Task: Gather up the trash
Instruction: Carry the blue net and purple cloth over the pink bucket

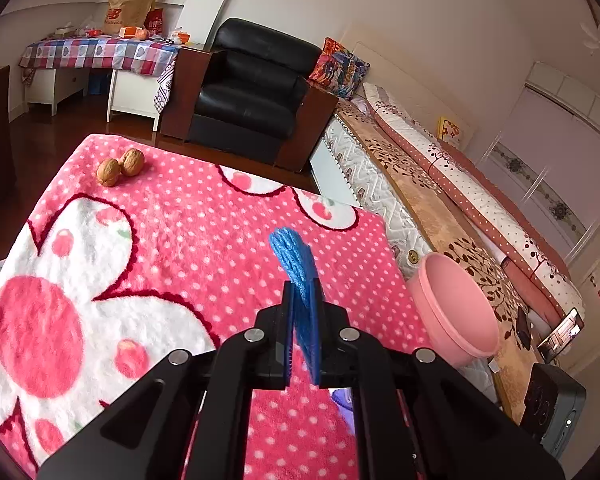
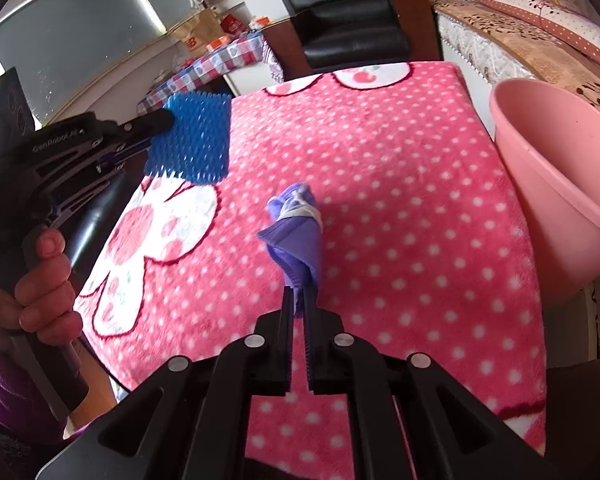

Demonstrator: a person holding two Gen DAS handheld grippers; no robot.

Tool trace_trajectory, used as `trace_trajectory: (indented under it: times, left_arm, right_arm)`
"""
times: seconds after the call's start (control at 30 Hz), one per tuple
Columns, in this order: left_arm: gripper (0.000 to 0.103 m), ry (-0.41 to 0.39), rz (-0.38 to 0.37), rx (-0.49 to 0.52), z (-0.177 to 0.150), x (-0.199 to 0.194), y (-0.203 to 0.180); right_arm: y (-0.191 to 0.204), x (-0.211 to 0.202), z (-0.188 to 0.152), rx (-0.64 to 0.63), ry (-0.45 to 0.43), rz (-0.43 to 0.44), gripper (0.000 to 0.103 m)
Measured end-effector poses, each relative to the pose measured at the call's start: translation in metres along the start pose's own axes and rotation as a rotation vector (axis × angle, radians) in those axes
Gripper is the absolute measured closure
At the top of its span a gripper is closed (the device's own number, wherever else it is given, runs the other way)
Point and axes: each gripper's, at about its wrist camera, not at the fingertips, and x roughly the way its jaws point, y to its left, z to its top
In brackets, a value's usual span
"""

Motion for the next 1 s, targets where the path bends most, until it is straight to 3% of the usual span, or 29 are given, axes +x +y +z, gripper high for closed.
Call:
trace_trajectory:
  times: [0.1,0.23,0.37,0.67,1.0]
  left_arm:
    - [0.097,-0.006,-0.007,0.009,-0.002,-0.004,-0.001]
    - [0.097,-0.014,-0.010,0.032,-0.005,-0.006,-0.004]
    - [0.097,-0.015,-0.015,0.054,-0.007,-0.007,-0.006]
    - [0.097,-0.017,-0.013,0.080,-0.011,-0.012,-0.006]
    - [0.097,-0.002,-0.007,0.081,-0.014,-0.009,-0.005]
  right_arm:
    - [0.004,-0.005,-0.003,-0.013,0.004,0.018,0.089]
    - [0.007,-0.017,-0.002,-0.022,-0.033,0.030,0.069]
    - [0.006,-0.024,0.003,-0.032,-0.072,-0.013,0.062]
    - [0.007,0.000,0.014,-0.065,-0.053,-0.067,0.053]
    - [0.011,0.023,0.013,-0.097,-0.026,-0.096,0.053]
